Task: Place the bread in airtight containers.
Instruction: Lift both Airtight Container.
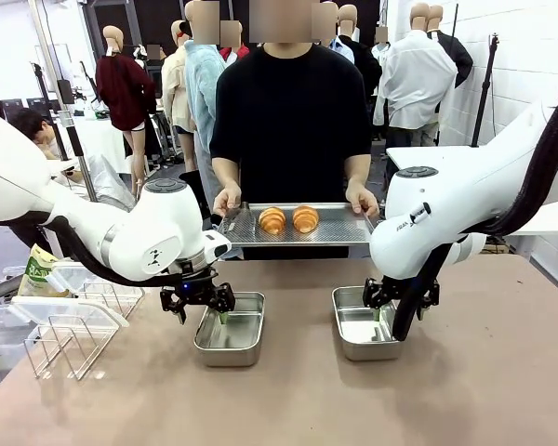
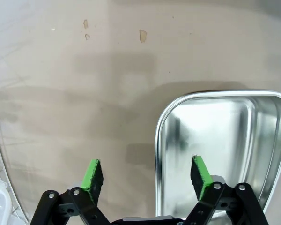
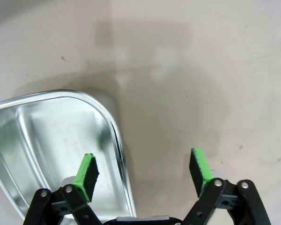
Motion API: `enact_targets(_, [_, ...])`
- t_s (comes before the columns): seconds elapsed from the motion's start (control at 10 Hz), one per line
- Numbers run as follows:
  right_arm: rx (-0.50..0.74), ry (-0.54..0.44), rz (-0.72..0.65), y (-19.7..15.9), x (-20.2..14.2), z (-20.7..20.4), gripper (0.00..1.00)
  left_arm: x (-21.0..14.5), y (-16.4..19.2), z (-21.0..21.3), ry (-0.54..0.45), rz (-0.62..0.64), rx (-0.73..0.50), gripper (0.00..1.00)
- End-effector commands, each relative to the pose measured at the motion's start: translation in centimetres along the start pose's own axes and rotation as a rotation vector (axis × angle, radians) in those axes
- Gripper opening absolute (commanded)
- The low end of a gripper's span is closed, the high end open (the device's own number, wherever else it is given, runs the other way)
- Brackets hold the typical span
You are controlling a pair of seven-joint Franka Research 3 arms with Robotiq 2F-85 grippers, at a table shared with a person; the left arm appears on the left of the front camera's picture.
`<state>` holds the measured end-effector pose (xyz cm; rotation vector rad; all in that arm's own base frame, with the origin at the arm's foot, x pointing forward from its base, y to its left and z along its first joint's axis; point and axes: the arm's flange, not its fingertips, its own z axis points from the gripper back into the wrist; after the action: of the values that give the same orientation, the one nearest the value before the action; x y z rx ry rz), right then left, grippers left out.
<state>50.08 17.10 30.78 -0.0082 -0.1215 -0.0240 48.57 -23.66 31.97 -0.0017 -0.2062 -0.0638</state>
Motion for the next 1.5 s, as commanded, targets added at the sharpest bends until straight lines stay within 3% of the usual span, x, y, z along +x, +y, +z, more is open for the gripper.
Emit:
enact_targets(0.0, [-0.007, -0.014, -0.014, 0.31, 0.09, -0.36, 0.65, -0.19, -0.16, 0.08, 0.0, 0.023, 0.001, 0.65])
enact_targets(0.3, [-0.009, -0.005, -0.02, 0.29, 0.0, -0.49, 0.11, -0.21, -0.19, 0.01, 0.022, 0.019, 0.02, 0.11])
enact_targets(0.4, [-0.012, -0.006, -0.021, 0.32, -0.05, -0.36, 0.0, -0.23, -0.22, 0.09, 0.021, 0.019, 0.021, 0.0])
enact_targets(1.4, [0.005, 0.049, -0.04, -0.21, 0.03, -0.18, 0.0, -0.39, -0.23, 0.68, 0.061, 0.029, 0.033, 0.0])
